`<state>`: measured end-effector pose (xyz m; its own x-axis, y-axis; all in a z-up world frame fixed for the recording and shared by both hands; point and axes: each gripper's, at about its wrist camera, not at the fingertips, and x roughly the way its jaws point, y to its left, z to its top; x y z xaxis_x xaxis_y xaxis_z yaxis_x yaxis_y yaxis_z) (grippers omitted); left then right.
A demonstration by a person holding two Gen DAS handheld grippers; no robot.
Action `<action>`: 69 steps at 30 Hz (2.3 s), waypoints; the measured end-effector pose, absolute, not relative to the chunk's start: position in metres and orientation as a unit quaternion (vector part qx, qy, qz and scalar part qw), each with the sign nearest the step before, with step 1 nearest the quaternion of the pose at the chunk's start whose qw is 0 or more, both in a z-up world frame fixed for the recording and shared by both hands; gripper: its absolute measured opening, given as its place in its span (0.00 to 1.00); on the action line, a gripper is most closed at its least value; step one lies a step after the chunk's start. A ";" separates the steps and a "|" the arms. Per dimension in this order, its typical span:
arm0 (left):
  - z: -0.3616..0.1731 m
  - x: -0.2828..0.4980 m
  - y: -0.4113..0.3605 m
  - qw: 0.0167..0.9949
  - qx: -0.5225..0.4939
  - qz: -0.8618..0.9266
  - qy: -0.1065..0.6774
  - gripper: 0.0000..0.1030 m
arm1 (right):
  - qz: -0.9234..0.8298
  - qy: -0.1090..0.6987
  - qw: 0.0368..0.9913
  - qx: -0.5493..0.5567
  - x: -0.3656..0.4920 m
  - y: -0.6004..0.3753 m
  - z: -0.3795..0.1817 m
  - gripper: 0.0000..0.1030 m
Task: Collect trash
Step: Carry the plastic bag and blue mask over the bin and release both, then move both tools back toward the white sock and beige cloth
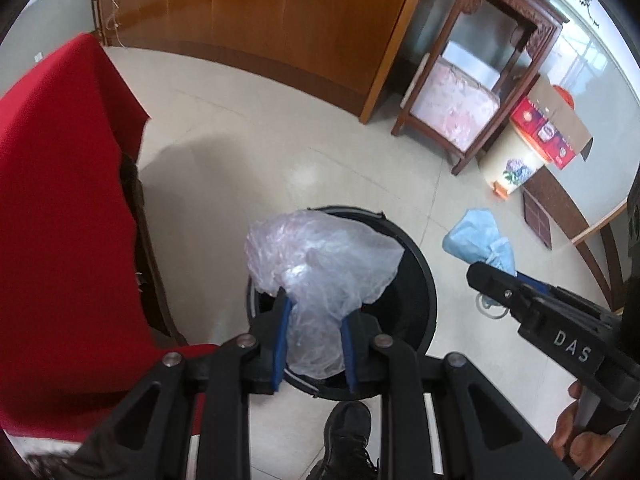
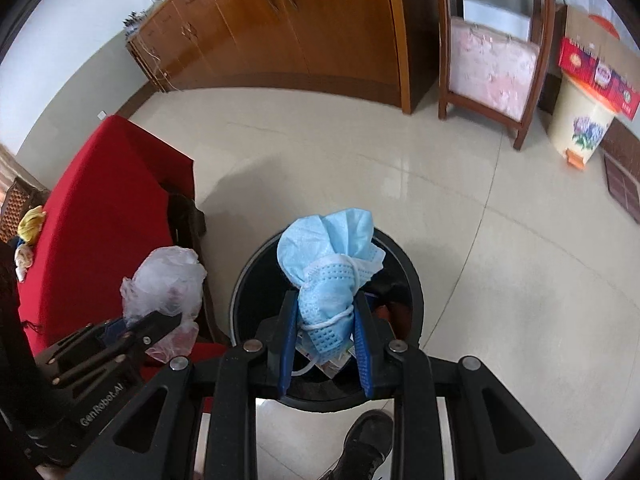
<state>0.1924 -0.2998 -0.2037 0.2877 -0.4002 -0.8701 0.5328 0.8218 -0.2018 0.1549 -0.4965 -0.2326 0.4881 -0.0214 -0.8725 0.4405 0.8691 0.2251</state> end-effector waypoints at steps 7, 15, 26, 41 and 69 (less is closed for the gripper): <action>-0.222 0.201 -0.312 0.786 0.063 -0.297 0.538 0.44 | -0.148 0.509 0.819 0.221 0.171 -0.511 -0.256 0.47; -0.215 0.206 -0.314 0.796 0.058 -0.289 0.529 0.61 | -0.181 0.488 0.825 0.221 0.172 -0.518 -0.246 0.74; -0.152 0.199 -0.267 0.832 0.053 -0.263 0.485 0.61 | -0.198 0.461 0.840 0.206 0.143 -0.491 -0.197 0.75; -0.080 0.185 -0.145 0.885 0.011 -0.181 0.430 0.68 | -0.108 0.418 0.887 0.161 0.146 -0.377 -0.122 0.79; -0.061 0.221 0.082 0.922 -0.048 0.006 0.383 0.69 | 0.076 0.385 0.918 0.066 0.247 -0.145 -0.078 0.80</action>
